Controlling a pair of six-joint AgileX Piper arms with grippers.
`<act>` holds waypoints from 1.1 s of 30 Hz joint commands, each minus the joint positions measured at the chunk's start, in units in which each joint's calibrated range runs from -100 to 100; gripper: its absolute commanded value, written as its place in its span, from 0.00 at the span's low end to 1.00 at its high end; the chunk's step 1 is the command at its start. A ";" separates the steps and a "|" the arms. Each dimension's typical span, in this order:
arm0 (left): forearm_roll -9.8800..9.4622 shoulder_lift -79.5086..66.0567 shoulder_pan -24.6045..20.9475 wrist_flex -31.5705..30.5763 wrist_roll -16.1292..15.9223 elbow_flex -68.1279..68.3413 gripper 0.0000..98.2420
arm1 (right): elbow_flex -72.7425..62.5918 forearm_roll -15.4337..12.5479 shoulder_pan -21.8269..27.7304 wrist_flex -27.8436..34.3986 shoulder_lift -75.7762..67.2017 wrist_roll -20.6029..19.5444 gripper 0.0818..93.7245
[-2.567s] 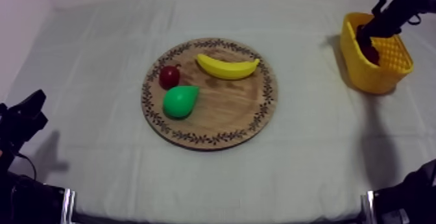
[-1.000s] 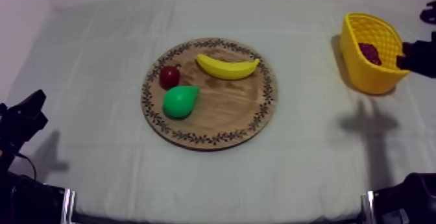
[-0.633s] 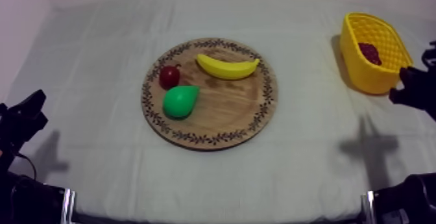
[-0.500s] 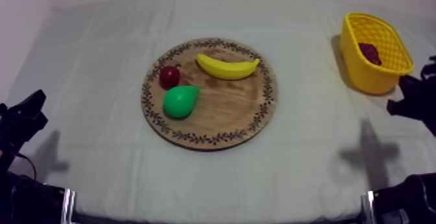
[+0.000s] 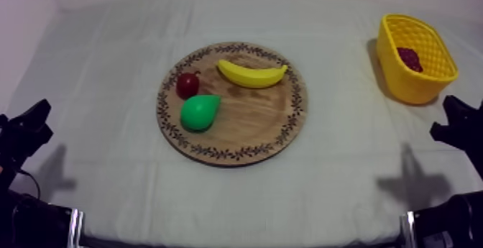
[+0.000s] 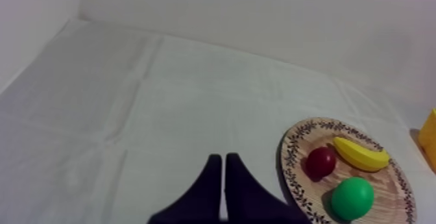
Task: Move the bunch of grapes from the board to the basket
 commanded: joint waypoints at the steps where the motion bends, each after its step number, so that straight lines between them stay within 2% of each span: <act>1: -0.03 0.00 0.00 -0.05 -0.01 -0.03 0.00 | 0.03 -0.01 -0.16 2.54 -1.93 -1.36 0.00; 10: -0.03 0.00 0.00 -0.05 -0.01 -0.03 0.00 | 0.07 -0.57 -0.52 7.95 -3.29 -3.56 0.00; 15: -0.03 0.00 0.00 -0.05 -0.01 -0.03 0.00 | 0.07 -0.52 -0.75 8.77 -3.34 -2.94 0.00; 19: -0.03 0.00 0.00 -0.05 -0.01 -0.03 0.00 | 0.07 -0.42 -0.79 9.03 -3.34 0.16 0.03; 27: -0.03 0.00 0.00 -0.05 -0.01 -0.03 0.00 | 0.07 -0.36 -0.80 9.39 -3.35 9.37 0.00; 33: -0.03 0.00 0.00 -0.05 -0.01 -0.03 0.00 | 0.07 -0.36 -0.80 9.42 -3.35 11.25 0.00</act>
